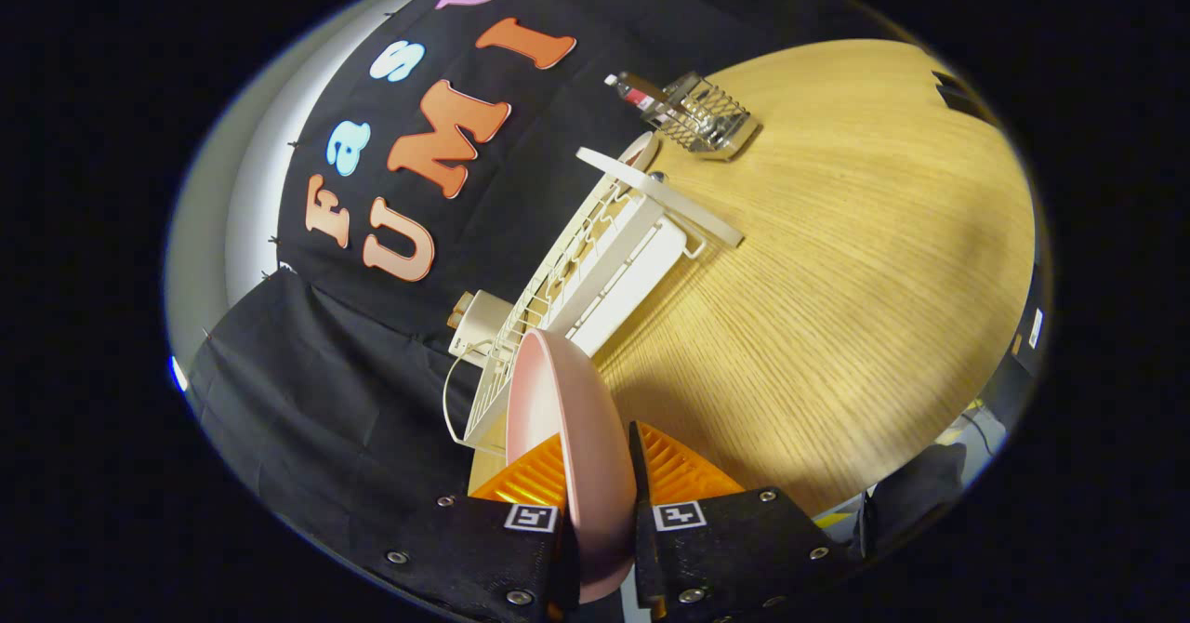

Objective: Take the plate from the dish rack, then take the spoon from the basket and place it into the plate.

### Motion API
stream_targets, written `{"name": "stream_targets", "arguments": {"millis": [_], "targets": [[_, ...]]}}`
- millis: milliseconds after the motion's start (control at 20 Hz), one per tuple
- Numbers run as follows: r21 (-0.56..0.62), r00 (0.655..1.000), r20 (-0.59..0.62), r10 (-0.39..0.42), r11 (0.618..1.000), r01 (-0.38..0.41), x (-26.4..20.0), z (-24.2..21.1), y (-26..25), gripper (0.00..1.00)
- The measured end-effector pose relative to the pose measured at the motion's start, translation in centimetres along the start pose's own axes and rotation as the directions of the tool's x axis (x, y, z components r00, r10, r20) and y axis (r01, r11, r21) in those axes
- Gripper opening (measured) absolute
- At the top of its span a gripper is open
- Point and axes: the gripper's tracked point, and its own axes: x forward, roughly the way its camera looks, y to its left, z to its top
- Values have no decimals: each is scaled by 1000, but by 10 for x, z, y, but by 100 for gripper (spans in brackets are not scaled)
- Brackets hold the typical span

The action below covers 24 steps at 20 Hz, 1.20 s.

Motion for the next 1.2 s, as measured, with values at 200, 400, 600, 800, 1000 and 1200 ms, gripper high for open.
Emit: {"name": "stream_targets", "arguments": {"millis": [200,400,600,800,1000,1200], "targets": [[-1,998,-44,-33,999,33,18,-10,-11,25],[28,998,-51,-28,999,29,20,-2,-12,32],[-5,999,-24,-40,999,40,22,11,-11,53],[-64,998,14,-68,996,69,19,27,-17,72],[-156,990,100,-104,981,119,10,63,-28,81],[-275,958,237,-161,935,225,-1,118,-43,85]]}}
